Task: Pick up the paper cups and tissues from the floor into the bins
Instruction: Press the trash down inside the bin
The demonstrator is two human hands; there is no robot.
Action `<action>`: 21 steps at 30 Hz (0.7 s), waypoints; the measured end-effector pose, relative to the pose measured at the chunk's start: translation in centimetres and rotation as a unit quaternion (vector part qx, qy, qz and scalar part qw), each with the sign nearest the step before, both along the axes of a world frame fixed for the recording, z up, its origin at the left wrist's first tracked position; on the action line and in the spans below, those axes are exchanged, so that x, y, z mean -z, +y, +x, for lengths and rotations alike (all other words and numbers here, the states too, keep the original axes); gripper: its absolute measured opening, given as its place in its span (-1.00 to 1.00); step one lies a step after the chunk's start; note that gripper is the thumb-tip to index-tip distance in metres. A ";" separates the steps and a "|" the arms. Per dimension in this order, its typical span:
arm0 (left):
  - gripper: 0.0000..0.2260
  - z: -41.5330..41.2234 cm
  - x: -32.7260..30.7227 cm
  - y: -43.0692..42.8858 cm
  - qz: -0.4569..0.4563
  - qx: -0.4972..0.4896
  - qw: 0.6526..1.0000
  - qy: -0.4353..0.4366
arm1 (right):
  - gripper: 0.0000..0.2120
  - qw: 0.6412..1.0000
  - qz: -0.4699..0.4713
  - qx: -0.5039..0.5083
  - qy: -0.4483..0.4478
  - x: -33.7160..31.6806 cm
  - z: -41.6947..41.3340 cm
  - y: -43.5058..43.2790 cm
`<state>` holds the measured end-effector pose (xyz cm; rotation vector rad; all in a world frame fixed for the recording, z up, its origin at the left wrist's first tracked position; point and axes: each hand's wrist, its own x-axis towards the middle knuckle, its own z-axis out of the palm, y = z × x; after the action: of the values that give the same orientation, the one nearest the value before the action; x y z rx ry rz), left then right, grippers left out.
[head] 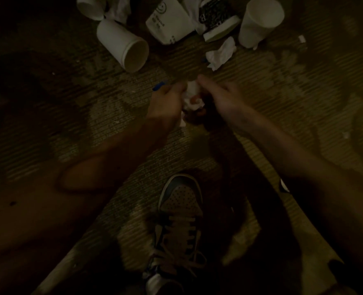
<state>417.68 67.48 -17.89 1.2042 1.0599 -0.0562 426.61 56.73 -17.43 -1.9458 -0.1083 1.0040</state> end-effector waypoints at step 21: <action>-0.80 -2.3 1.3 1.3 0.072 -0.023 0.997 -0.030 | -0.55 0.925 -0.237 -0.215 -0.206 4.3 7.2 3.6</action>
<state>415.36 68.80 -19.23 1.3039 1.0520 0.0928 433.78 60.37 -21.71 -2.6391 -0.6014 0.9319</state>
